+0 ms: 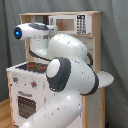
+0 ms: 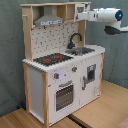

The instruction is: Play with the kitchen

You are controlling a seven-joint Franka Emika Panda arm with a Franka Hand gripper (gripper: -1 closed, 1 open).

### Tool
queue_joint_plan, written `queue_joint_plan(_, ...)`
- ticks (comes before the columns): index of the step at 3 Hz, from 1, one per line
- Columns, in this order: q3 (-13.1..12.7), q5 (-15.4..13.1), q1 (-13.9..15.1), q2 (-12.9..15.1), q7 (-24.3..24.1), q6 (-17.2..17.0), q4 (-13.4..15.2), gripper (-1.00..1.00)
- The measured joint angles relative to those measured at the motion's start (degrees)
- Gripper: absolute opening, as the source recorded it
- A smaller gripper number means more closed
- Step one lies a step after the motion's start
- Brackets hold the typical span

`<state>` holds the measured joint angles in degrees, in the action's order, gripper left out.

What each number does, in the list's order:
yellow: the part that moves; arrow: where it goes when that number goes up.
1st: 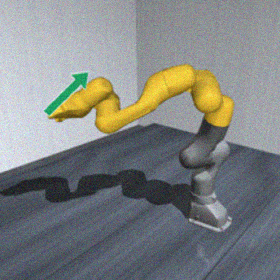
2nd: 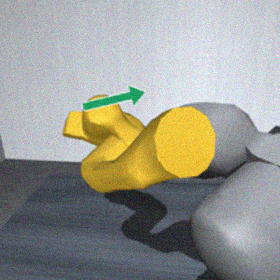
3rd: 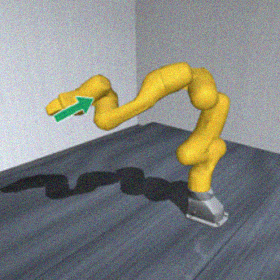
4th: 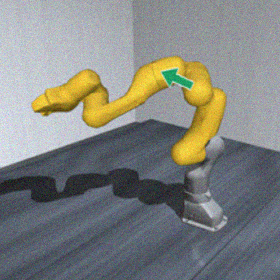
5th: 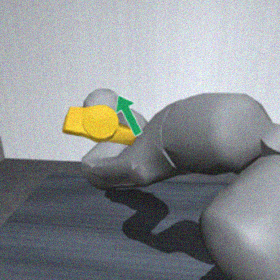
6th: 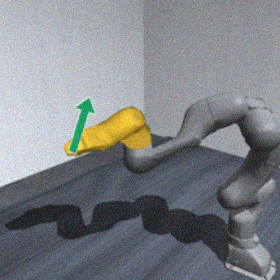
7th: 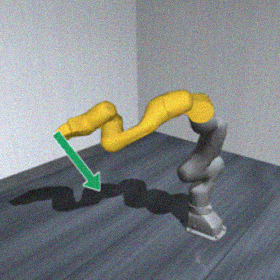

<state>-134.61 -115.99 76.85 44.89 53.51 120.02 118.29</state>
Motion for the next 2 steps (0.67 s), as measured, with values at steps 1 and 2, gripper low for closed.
queue_joint_plan(1, -2.86, -0.21, -0.01, 0.01, 0.78, -4.82, 1.56, 1.00)
queue_joint_plan(2, -6.28, -3.58, -0.14, -0.77, 1.43, -8.32, 0.94, 1.00)
